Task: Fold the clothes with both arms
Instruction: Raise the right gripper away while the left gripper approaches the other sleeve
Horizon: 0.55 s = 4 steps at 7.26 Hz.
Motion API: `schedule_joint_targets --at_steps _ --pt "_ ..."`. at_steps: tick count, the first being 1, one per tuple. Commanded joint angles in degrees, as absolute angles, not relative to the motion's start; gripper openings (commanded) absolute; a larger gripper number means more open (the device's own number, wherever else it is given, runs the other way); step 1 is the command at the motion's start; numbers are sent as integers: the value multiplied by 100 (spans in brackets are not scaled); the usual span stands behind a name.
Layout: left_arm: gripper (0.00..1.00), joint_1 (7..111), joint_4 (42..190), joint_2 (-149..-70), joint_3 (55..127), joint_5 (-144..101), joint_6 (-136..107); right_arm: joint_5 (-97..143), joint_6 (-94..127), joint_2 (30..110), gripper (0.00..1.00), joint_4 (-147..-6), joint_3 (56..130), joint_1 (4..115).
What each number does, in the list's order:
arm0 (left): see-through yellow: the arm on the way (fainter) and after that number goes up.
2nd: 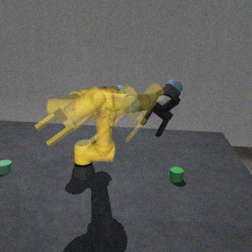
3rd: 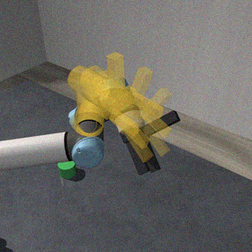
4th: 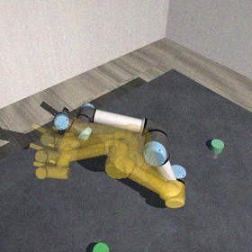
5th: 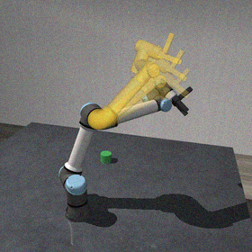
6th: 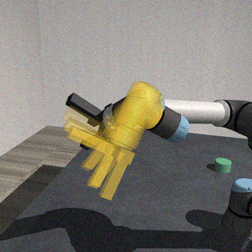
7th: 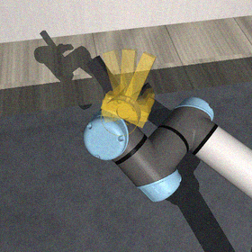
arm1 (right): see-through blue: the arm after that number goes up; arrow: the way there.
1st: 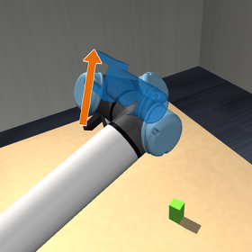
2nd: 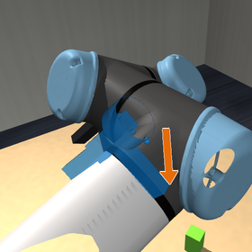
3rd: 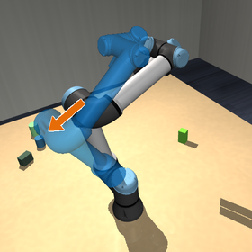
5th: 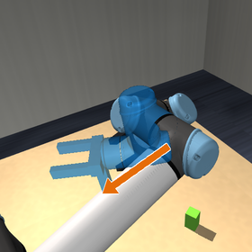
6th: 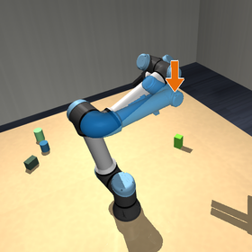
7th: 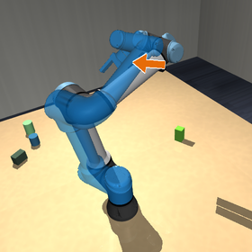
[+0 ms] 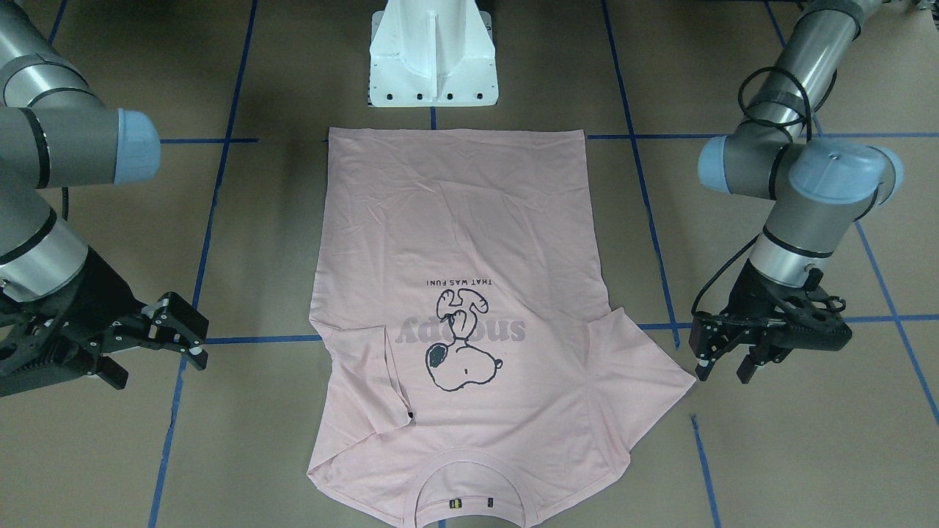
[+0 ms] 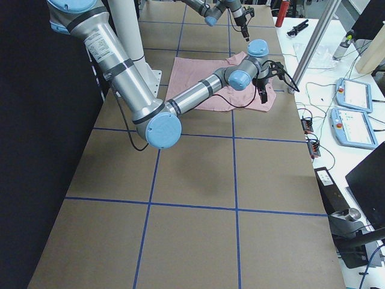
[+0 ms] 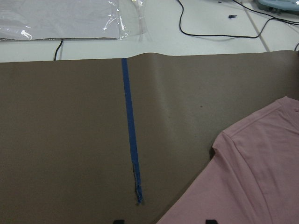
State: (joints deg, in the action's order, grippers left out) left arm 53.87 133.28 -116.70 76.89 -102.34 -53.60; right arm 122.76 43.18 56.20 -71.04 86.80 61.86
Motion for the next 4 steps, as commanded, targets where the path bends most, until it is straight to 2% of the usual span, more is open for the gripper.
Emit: schedule_joint_targets --at_steps 1,2,4 --pt "66 5124 13769 -11847 6991 -9870 -5449 12313 4298 5704 100 -7066 8736 6231" --pt "66 5037 14007 -11856 6744 -9870 -5441 12305 4298 5713 100 -7066 8736 6231" --pt "64 4984 14062 -11856 6689 -9870 -5414 12305 4289 5739 100 -7058 8745 6231"
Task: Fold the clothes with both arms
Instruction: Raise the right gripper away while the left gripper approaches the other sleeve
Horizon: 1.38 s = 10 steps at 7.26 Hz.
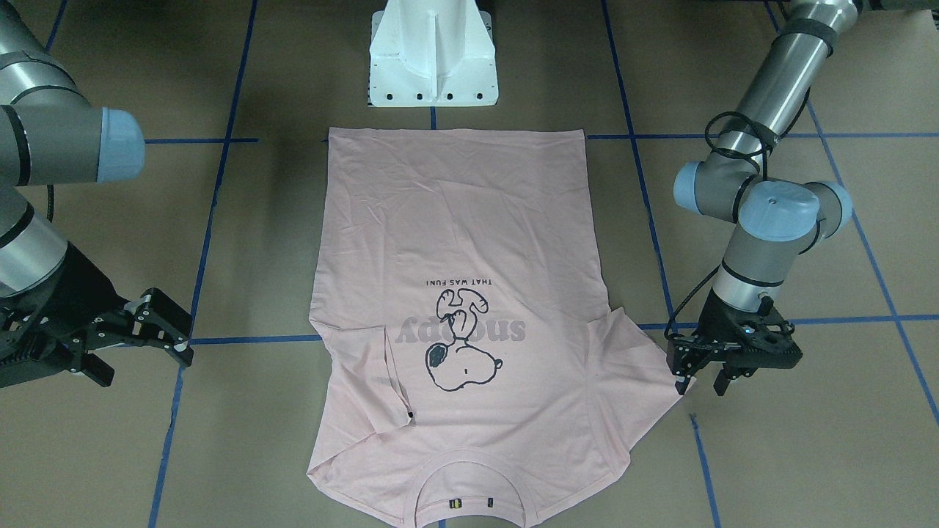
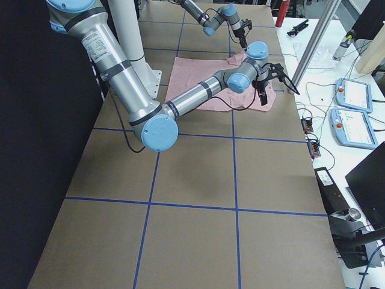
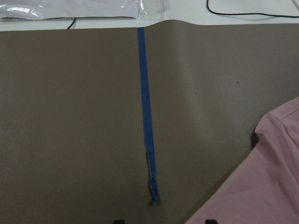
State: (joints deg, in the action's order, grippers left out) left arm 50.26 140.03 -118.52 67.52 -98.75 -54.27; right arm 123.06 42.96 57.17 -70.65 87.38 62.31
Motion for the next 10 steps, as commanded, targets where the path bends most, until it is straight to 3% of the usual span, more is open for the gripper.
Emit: schedule_joint_targets --at_steps 1,8,9,10 --pt "62 4940 14062 -11839 6688 -9870 -5405 12305 4289 5748 100 -7066 8745 6231" --pt "49 4843 14098 -11786 6688 -9870 -5396 12226 4289 5853 100 -7058 8754 6231" --pt "42 4834 14098 -11786 6688 -9870 -5396 12226 4289 5854 100 -7058 8754 6231" --pt "27 4825 14098 -11777 6688 -9870 -5396 12217 4289 5854 100 -7066 8754 6231"
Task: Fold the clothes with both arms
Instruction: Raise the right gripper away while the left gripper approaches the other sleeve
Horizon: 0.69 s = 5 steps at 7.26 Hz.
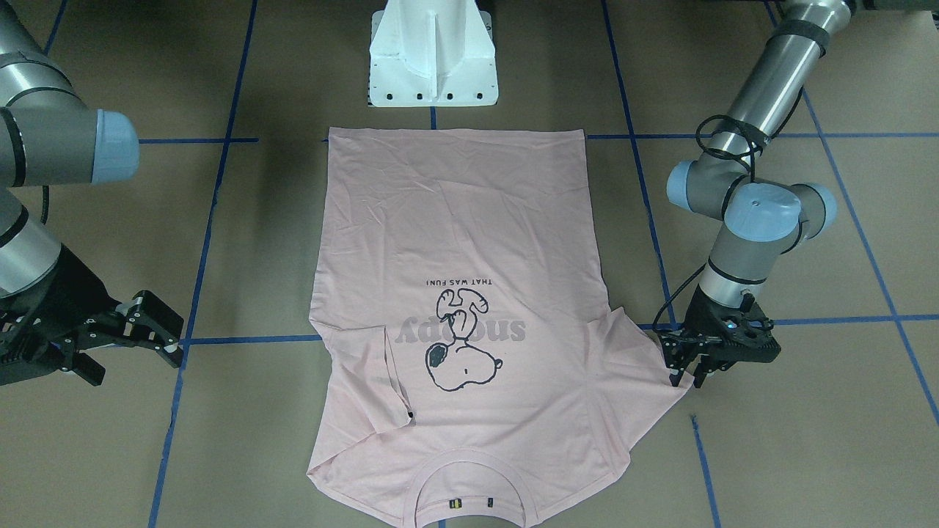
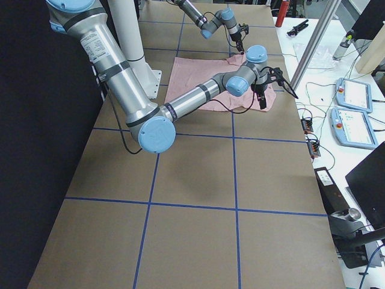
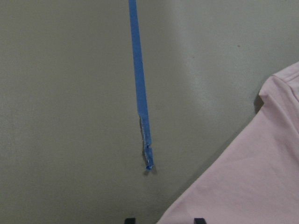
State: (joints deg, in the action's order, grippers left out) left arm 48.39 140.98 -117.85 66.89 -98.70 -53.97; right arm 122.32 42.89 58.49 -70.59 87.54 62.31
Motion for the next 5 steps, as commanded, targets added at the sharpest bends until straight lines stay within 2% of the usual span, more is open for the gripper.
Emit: schedule_joint_targets --at_steps 1,3,5 --pt "0 4825 14089 -11777 6715 -9870 -5370 12217 4289 5862 100 -7058 8754 6231" --pt "0 4834 13975 -11786 7046 -9888 -5090 12208 4298 5880 100 -7058 8832 6231" --pt "0 4825 12849 -11943 7677 -9905 -5080 12199 4307 5906 100 -7058 8868 6231"
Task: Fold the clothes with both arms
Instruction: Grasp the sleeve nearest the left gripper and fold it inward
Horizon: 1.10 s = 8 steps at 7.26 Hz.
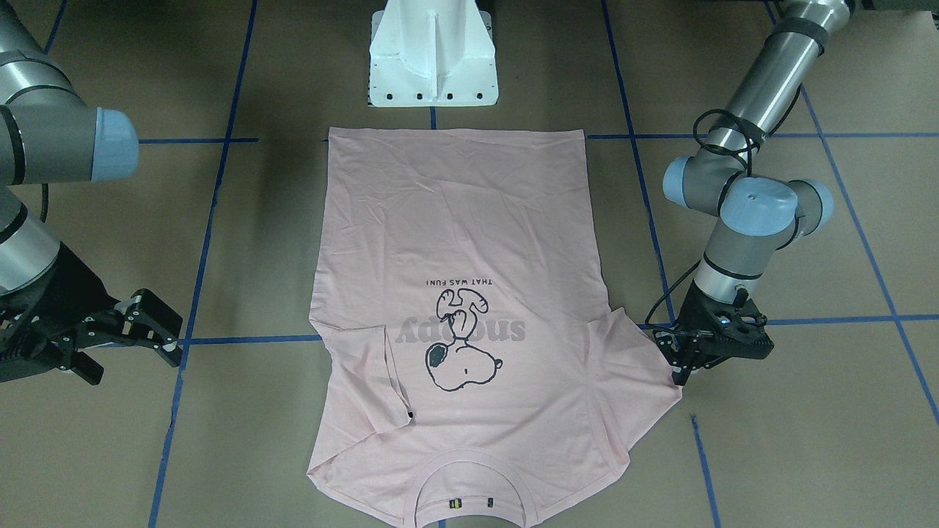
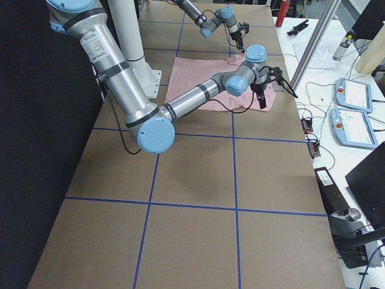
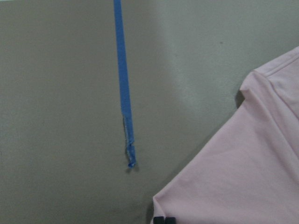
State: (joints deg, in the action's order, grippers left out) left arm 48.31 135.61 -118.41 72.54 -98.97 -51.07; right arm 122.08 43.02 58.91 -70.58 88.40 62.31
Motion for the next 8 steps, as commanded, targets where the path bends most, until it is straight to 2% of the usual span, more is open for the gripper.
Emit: schedule_joint_targets --at_steps 1,2,4,6,7,8 --pt "0 4816 11945 -12188 8030 -9897 -5132 12173 4307 5915 100 -7058 8868 6231" --pt "0 4712 11013 -12695 8077 -9862 -5289 12164 4307 5915 100 -7058 8868 6231" --pt "0 4335 10364 -13452 7781 -9582 -5975 12164 4315 5915 100 -7058 8859 6223" --pt "0 4245 10353 -14252 6667 -9475 -6248 12164 4324 5915 100 -7058 8859 6223" --pt "0 4219 10362 -14352 6436 -9353 -6266 12164 4333 5915 100 -7058 8859 6214" --pt "97 4219 10432 -14239 6486 -9369 -6049 12173 4342 5906 100 -7058 8859 6214"
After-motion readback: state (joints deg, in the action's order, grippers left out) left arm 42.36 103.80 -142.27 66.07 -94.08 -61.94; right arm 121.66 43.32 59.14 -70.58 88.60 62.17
